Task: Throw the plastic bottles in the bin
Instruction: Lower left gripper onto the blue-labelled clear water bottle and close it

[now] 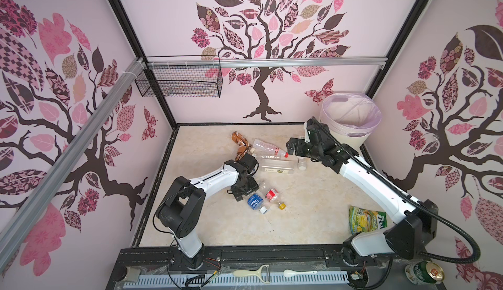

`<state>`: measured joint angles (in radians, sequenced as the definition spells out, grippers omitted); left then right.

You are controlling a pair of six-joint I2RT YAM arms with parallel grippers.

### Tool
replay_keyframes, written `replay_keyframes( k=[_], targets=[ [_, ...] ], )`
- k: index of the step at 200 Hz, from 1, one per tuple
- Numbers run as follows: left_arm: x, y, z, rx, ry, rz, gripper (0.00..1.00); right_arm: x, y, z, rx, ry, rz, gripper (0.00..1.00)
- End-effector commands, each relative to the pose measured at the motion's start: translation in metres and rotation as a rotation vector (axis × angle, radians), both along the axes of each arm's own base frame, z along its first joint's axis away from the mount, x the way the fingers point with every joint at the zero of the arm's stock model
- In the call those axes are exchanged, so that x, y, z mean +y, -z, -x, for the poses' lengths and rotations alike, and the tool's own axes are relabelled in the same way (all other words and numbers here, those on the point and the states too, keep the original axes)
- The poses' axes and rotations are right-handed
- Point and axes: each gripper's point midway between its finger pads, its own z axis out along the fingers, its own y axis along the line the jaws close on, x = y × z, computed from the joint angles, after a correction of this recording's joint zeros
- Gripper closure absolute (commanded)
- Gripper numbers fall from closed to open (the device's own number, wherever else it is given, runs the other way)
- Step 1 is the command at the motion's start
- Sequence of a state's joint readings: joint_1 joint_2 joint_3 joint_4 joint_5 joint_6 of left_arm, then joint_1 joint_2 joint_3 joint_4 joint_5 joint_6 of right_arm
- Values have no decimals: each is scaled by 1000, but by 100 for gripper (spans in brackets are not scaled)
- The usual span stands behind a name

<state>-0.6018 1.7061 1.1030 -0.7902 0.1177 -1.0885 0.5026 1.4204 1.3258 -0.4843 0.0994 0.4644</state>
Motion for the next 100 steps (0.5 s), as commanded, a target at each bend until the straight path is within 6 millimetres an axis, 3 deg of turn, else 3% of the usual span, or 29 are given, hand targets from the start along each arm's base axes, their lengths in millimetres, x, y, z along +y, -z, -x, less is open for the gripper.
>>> replay_keyframes(
  k=[1,29,61,100],
  targets=[
    [13,9,6,20,4,-45,28,0,-14,4,-28,-1,-31,1],
    [15,6,5,6,2,-49,30,1,-14,4,-28,-2,-32,1],
    [21,7,8,9,-4,-54,42,-1,-14,5,-29,1,-34,0],
    [30,0,9,-3,-27,-48,43,2,-13,5,-21,-4,-46,0]
  ],
)
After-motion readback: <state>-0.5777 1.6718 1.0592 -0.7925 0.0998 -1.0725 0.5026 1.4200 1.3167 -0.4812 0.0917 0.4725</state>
